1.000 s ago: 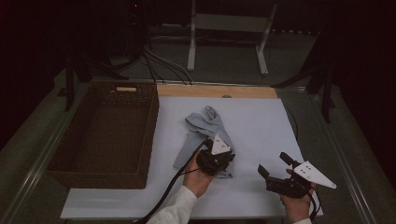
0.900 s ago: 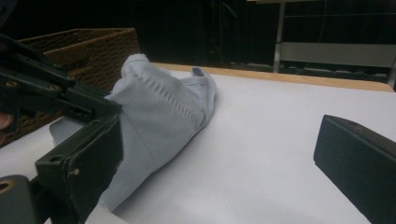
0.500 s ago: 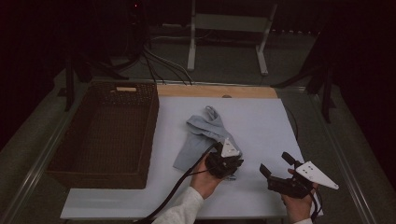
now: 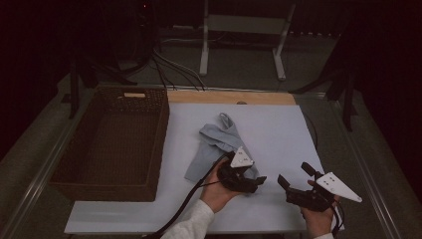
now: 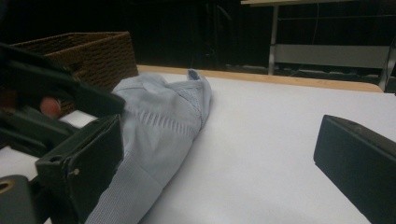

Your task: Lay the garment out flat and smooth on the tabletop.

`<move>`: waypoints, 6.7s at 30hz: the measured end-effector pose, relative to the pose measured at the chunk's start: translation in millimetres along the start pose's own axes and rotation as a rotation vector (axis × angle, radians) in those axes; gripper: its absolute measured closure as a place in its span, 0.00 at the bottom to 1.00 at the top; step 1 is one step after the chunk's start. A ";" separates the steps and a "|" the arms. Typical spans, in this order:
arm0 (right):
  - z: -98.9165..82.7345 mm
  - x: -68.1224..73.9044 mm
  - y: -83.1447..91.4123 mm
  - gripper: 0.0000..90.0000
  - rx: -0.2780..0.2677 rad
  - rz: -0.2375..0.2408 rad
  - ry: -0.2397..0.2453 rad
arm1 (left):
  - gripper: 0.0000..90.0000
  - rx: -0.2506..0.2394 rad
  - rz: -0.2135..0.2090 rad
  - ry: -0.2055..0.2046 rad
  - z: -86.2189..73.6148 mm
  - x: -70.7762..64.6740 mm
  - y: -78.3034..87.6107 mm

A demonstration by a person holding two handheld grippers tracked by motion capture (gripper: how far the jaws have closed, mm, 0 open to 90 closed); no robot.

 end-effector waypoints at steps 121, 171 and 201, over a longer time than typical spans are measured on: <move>4.1 88.0 -111.4 0.90 0.434 0.111 0.245 | 0.00 -0.109 0.286 0.081 -43.5 68.9 120.9; -3.1 -6.7 -50.2 0.92 0.386 -0.159 0.152 | 0.00 -0.118 0.278 0.078 -41.7 65.8 121.0; 0.2 2.3 -41.1 0.34 0.315 -0.158 0.143 | 0.00 -0.115 0.277 0.081 -45.0 66.0 115.9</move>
Point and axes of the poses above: each handheld gripper's, and its own axes: y roughly backward along the jaws, z roughly out of its top, x roughly to its left, the point moved 6 cm from there along -y, roughly forward along the jaws, and after that the axes turned 8 degrees about -y, right-handed, at the moved point
